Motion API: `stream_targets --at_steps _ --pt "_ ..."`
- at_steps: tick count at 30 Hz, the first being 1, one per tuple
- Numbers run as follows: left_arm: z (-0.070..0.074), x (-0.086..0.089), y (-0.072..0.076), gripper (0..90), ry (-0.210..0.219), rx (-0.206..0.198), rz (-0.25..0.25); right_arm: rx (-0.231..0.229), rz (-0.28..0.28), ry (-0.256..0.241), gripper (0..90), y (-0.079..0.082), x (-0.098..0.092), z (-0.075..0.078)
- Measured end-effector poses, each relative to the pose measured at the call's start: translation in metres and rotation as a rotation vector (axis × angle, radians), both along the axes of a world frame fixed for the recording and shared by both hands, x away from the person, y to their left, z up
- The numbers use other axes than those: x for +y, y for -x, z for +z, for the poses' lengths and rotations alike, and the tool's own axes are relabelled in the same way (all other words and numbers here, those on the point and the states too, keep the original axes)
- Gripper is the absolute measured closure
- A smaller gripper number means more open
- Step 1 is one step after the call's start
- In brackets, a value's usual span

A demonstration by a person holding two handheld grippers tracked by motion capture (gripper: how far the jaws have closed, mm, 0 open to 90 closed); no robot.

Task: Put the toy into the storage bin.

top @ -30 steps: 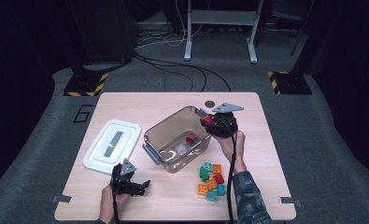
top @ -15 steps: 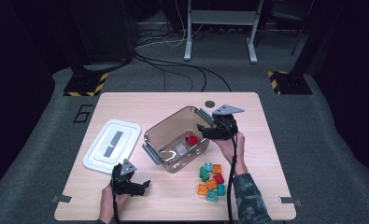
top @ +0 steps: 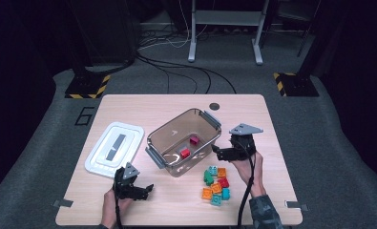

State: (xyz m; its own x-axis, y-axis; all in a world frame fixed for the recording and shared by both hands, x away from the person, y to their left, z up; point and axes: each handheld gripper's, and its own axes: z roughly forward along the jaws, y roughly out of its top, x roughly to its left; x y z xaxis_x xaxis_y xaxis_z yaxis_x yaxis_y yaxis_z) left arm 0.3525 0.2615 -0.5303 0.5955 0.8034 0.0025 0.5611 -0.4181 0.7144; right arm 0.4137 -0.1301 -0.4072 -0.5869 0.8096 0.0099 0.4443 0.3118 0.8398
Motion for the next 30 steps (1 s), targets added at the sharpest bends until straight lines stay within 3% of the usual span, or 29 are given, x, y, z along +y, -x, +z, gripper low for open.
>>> stream_targets --at_steps 10,20,30 --pt "0.0 0.0 0.0 1.1 -0.002 -0.001 -0.001 0.072 -0.021 0.012 2.2 0.022 -0.014 -0.036" --pt "0.0 0.0 0.0 1.1 0.0 0.0 0.0 0.166 -0.042 0.047 4.1 0.028 -0.012 -0.079" --pt "0.0 0.0 0.0 1.2 0.001 0.0 0.0 0.212 -0.053 0.066 14.5 0.025 -0.007 -0.096"
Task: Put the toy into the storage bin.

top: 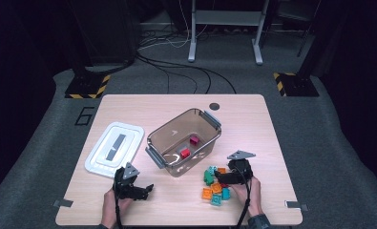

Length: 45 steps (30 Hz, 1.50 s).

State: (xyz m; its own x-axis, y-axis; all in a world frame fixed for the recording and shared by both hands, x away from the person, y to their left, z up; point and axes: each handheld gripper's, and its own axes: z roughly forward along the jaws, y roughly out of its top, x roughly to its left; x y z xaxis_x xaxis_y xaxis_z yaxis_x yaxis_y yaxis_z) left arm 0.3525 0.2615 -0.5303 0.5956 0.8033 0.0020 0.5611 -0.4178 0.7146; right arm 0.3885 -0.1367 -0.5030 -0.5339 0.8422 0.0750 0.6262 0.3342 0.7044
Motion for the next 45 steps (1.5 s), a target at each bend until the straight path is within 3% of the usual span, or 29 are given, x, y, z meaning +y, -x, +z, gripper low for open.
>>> stream_targets --at_steps 1,11,16,30,45 --pt "0.0 0.0 0.0 1.1 -0.006 0.0 -0.004 0.002 0.002 0.002 20.6 -0.001 -0.001 -0.002" --pt "0.0 0.0 0.0 1.1 -0.004 -0.002 -0.002 0.02 -0.009 0.006 40.1 0.001 -0.008 -0.007" --pt "0.0 0.0 0.0 1.1 0.001 0.0 0.0 0.017 -0.022 0.012 56.5 0.003 -0.013 -0.007" --pt "0.0 0.0 0.0 1.2 0.0 0.001 0.0 -0.017 -0.039 -0.012 58.5 0.005 -0.02 -0.008" --pt "0.0 0.0 0.0 1.1 -0.002 0.002 -0.003 -0.056 -0.064 -0.026 58.5 0.006 -0.028 0.007"
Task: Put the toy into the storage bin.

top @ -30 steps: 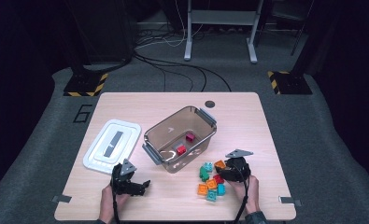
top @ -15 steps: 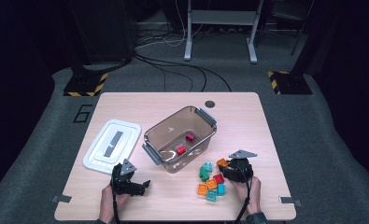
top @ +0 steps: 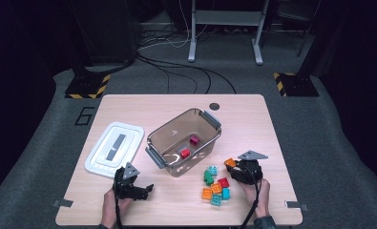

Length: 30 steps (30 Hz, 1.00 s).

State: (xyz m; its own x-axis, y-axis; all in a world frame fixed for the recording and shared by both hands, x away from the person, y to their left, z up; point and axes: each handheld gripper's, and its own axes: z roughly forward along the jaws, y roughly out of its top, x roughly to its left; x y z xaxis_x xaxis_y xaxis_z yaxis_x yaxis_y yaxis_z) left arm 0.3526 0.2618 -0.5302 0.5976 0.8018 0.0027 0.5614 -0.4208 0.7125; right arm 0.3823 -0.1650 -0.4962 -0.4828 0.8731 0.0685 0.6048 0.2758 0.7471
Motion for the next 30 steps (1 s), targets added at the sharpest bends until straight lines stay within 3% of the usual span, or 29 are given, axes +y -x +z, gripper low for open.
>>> stream_targets --at_steps 30 --pt "0.0 0.0 0.0 1.2 -0.006 0.001 -0.003 -0.114 0.001 -0.025 58.5 -0.006 0.0 0.047"
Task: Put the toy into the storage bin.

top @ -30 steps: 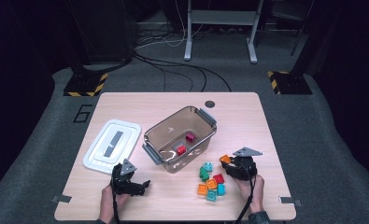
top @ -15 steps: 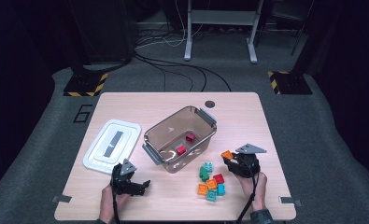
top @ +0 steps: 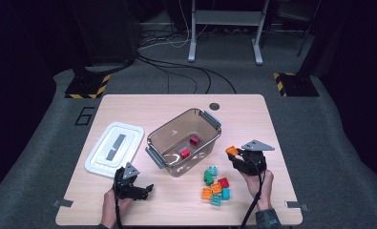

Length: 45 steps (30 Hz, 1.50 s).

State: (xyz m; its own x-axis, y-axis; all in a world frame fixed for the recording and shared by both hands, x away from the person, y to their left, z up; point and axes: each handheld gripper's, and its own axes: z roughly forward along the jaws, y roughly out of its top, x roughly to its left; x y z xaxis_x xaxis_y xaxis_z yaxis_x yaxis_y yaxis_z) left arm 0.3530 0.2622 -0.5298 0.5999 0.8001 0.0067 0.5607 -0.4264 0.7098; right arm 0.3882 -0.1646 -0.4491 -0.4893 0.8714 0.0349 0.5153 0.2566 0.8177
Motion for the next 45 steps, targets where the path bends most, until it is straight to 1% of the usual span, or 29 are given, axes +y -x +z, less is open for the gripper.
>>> stream_targets --at_steps 5,6,11,13,14,15,16,19,21,22,24,27,33,34,39,45 --pt "0.0 0.0 0.0 1.2 0.003 0.001 0.001 -0.03 0.008 0.004 58.4 -0.003 0.005 0.014" --pt "0.0 0.0 0.0 1.2 0.003 0.001 0.001 -0.03 0.008 0.004 58.4 -0.003 0.005 0.014" --pt "-0.001 -0.001 0.0 1.2 0.009 -0.001 0.005 -0.053 0.015 0.006 58.5 -0.005 0.009 0.025" --pt "0.0 0.0 0.0 1.2 0.004 0.003 0.001 -0.067 0.018 0.002 58.5 -0.006 0.011 0.032" --pt "-0.001 -0.001 0.0 1.2 0.01 -0.002 0.005 -0.067 0.018 0.002 58.5 -0.006 0.011 0.032" --pt "-0.001 -0.001 0.0 1.2 0.009 -0.002 0.005 -0.073 0.02 -0.001 58.5 -0.007 0.012 0.036" --pt "-0.001 -0.001 0.0 1.2 0.009 -0.002 0.005 -0.073 0.02 -0.001 58.5 -0.007 0.012 0.036" --pt "-0.001 -0.001 0.0 1.2 0.011 -0.005 0.009 -0.09 0.028 0.001 58.5 -0.009 0.015 0.043" --pt "-0.001 -0.001 0.0 1.2 0.012 -0.005 0.009 -0.09 0.03 0.001 58.5 -0.01 0.016 0.045" --pt "-0.001 -0.001 0.0 1.2 0.007 -0.005 0.005 -0.095 0.031 0.005 58.5 -0.011 0.018 0.048" --pt "-0.001 -0.001 0.0 1.2 0.01 -0.006 0.007 -0.104 0.032 0.006 58.4 -0.013 0.02 0.051" --pt "-0.001 -0.001 0.0 1.2 0.007 -0.007 0.005 -0.111 0.036 0.004 58.5 -0.015 0.022 0.055" --pt "-0.001 -0.001 0.0 1.2 0.009 -0.005 0.006 -0.121 0.049 0.011 58.5 -0.023 0.03 0.063" --pt "-0.001 -0.001 0.0 1.2 0.007 -0.005 0.004 -0.129 0.056 0.014 58.5 -0.026 0.033 0.067" --pt "0.0 0.0 0.0 1.2 0.006 -0.002 0.003 -0.137 0.074 0.022 58.5 -0.033 0.042 0.075" --pt "0.0 0.0 0.0 1.1 0.005 -0.005 0.002 -0.138 0.087 0.029 58.4 -0.041 0.049 0.079"
